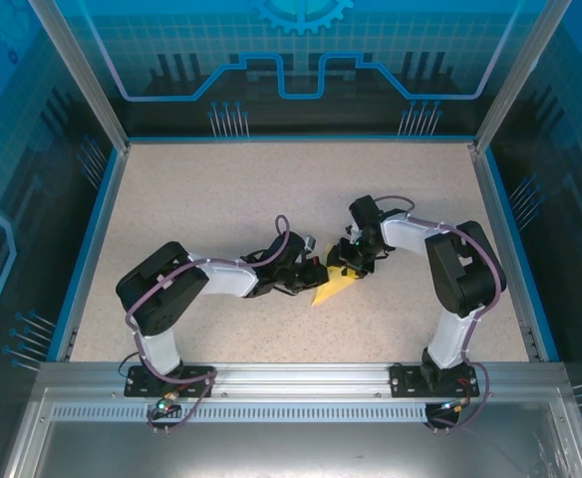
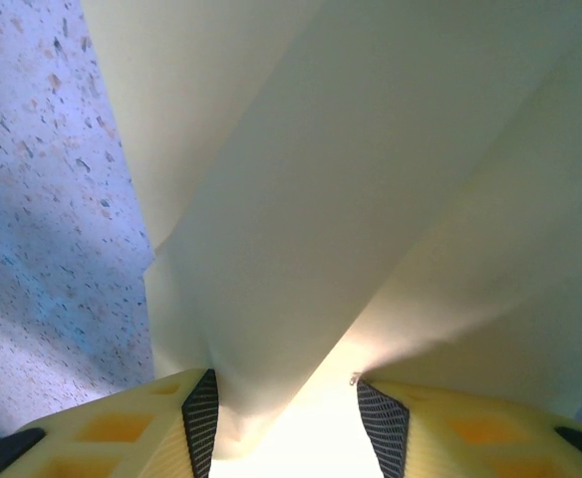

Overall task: Fold a paper plane with a square sheet of paper (pick it up from the middle)
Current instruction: Fourth fold the wing at the center of the table.

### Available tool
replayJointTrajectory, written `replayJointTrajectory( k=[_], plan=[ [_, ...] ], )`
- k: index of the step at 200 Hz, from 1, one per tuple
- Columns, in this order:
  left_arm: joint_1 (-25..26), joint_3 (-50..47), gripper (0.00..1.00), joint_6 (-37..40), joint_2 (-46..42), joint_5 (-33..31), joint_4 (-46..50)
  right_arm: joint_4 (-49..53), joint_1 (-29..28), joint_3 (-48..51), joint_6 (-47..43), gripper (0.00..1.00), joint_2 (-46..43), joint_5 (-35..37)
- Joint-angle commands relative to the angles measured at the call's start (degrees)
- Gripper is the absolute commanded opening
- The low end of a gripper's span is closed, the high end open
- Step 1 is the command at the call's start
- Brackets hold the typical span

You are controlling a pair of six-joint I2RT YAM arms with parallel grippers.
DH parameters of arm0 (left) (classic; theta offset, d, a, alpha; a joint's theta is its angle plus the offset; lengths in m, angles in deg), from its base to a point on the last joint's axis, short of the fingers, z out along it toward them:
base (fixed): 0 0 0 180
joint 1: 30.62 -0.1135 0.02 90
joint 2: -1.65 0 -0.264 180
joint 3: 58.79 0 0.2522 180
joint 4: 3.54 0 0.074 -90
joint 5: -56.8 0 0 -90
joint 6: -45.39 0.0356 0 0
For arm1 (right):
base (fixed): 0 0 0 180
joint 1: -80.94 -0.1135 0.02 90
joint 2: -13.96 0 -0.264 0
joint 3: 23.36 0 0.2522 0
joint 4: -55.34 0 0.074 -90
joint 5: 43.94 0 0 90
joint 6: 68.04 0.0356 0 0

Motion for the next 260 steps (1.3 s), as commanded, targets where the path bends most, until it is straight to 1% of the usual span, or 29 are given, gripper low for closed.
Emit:
replayJointTrajectory(
  k=[1,90,260],
  plan=[
    [0.2,1.6,0.01,1.0,0.9,-0.5,2.3,3.9,-0.3,4.4,0.1,0.49,7.2,10.3],
    [0.3,2.4,0.00,1.4,2.5,-2.7,5.0,4.0,-0.3,4.4,0.0,0.49,7.6,10.4],
    [0.3,2.7,0.00,1.4,4.5,-3.1,6.8,4.7,-1.2,3.7,-0.2,0.47,10.3,12.4]
  ],
)
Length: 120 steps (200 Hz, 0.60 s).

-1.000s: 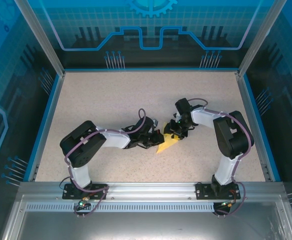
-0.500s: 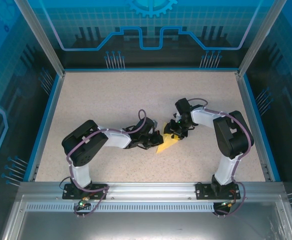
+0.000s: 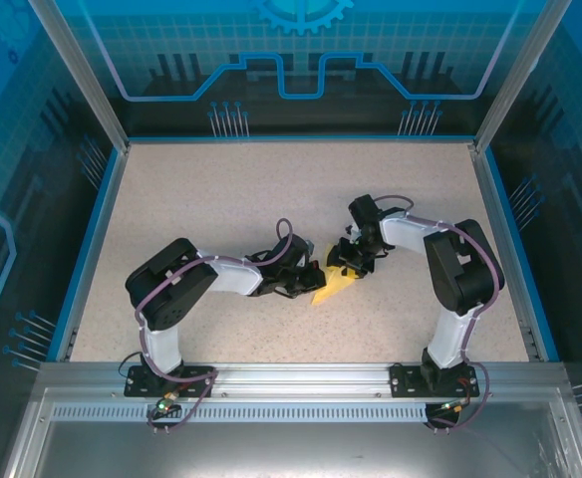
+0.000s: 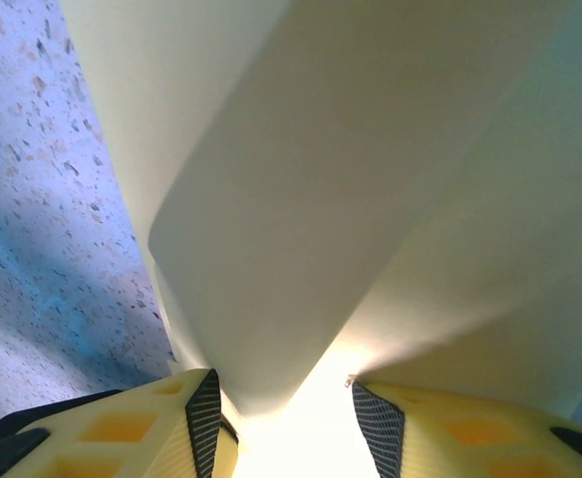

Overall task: Fold a paper plane with a square sheet of paper (pick it up from the middle)
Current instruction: Fourth fold the wing at the center of the table.

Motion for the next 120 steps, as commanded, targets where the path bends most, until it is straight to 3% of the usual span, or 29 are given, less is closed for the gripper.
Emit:
replayJointTrajectory(
  k=[1,69,120],
  plan=[
    [0.3,1.1,0.00,1.2,1.4,-1.4,2.9,3.2,-1.2,4.7,-0.2,0.47,9.2,12.3],
    [0.4,0.7,0.00,0.9,2.0,-1.7,5.5,3.5,-1.5,4.2,-0.1,0.46,7.9,10.8],
    [0.6,0.1,0.00,1.2,2.3,-2.5,9.6,-0.1,-1.3,4.1,-1.0,0.51,-6.7,4.7]
  ],
)
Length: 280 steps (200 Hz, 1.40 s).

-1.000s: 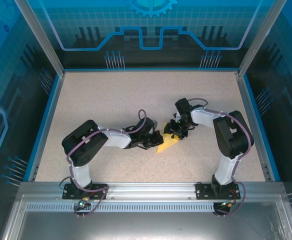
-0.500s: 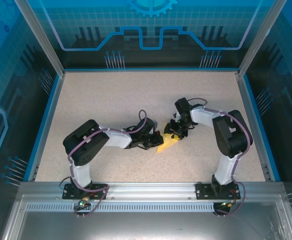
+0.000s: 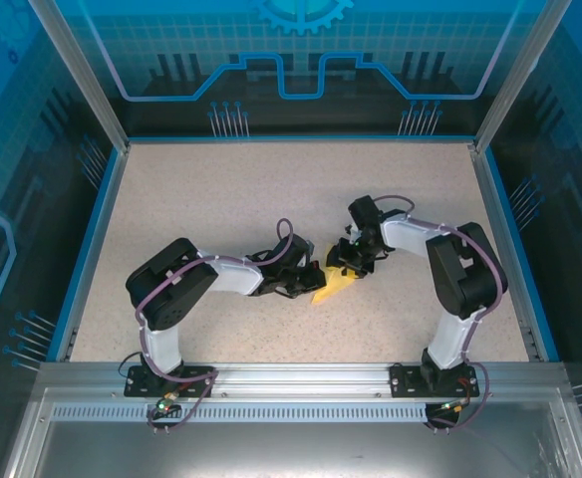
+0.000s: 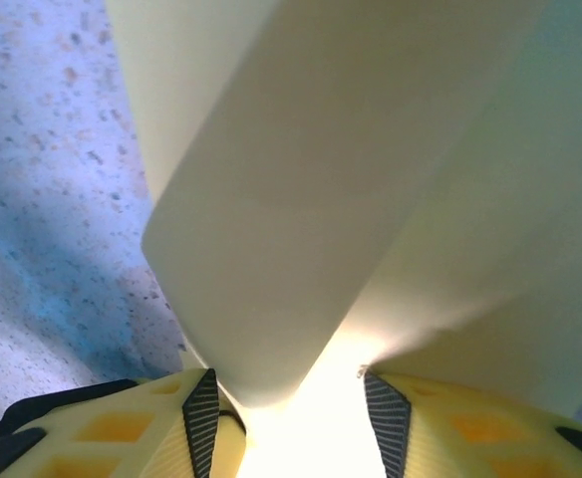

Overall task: Fold a paper plane with a square sheet of paper (pick it up from the middle)
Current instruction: Fourth fold the wing at the center of the table.

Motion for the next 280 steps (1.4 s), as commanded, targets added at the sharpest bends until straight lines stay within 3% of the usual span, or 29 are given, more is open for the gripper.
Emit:
replayJointTrajectory(
  k=[1,40,63,101,127,188,280],
  plan=[
    [0.5,-0.3,0.00,1.3,2.1,-2.1,8.4,2.0,-0.7,2.8,-0.9,0.51,-3.9,4.2],
    [0.5,-0.2,0.00,1.4,2.6,-2.2,9.6,0.5,1.2,5.1,-3.6,0.53,-16.0,5.2],
    [0.5,0.2,0.00,1.6,2.6,-2.3,10.7,-2.6,1.8,7.4,-6.8,0.47,-18.6,3.5],
    [0.5,0.8,0.00,1.7,2.7,-2.2,12.3,-8.1,1.4,8.3,-11.1,0.20,-14.3,-6.6],
    [0.5,1.3,0.00,1.8,2.7,-2.6,13.5,-10.3,0.1,8.5,-12.0,0.10,-10.8,-7.8],
    [0.7,1.5,0.00,2.1,2.7,-2.7,14.8,-12.8,-1.4,8.3,-12.7,0.07,-5.4,-9.3],
    [0.8,2.4,0.00,2.3,2.8,-3.7,18.8,-12.9,-0.7,7.6,-14.5,0.04,-0.2,-5.2]
  ],
)
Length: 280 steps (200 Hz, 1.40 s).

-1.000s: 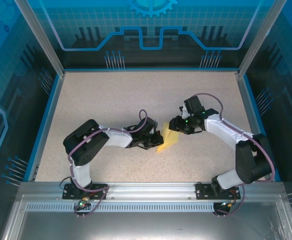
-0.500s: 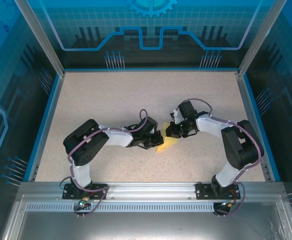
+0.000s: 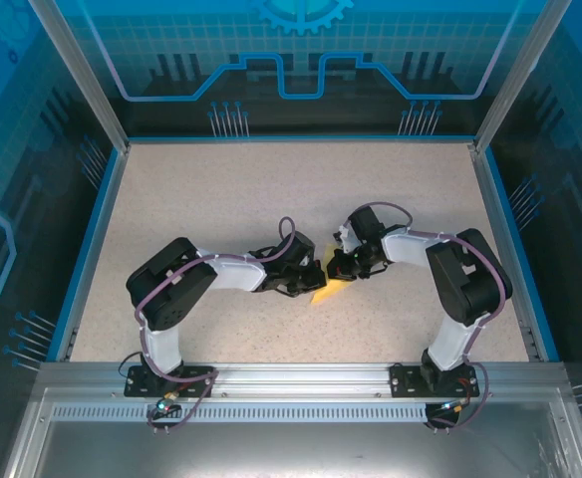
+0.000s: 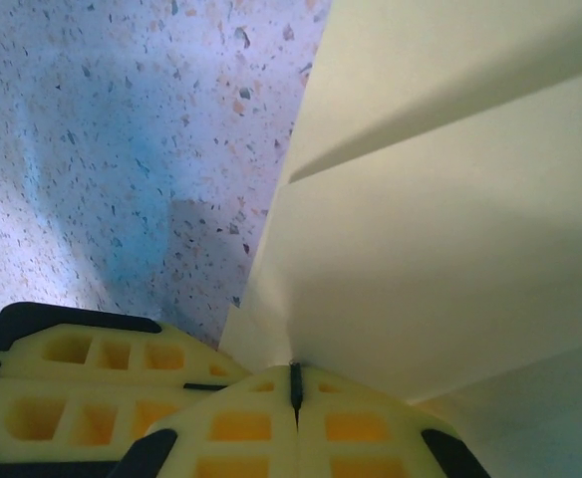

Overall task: Fold a paper plane with a square sheet of paper (pick it up from the middle)
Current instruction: Fourth fold the wing at the center of the table.

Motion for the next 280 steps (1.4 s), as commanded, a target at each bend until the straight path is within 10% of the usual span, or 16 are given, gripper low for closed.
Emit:
replayJointTrajectory(
  k=[1,84,145,209,280],
  plan=[
    [0.4,-0.9,0.00,1.9,2.7,-2.6,11.6,-0.6,0.9,-0.3,-1.7,0.04,1.8,2.0],
    [0.5,-1.1,0.00,2.7,3.4,-1.9,13.1,-2.2,9.9,-2.0,0.7,0.04,1.6,6.6],
    [0.6,0.2,0.00,3.5,3.8,-1.5,13.1,-4.4,6.2,2.0,0.5,0.05,-7.9,2.6],
    [0.6,0.6,0.00,3.3,4.0,-1.7,13.8,-4.8,0.5,1.3,1.0,0.04,-0.2,-0.5],
    [0.8,1.2,0.00,4.1,4.3,-2.1,17.1,-4.0,9.0,-0.7,3.9,0.04,3.9,7.2]
  ],
)
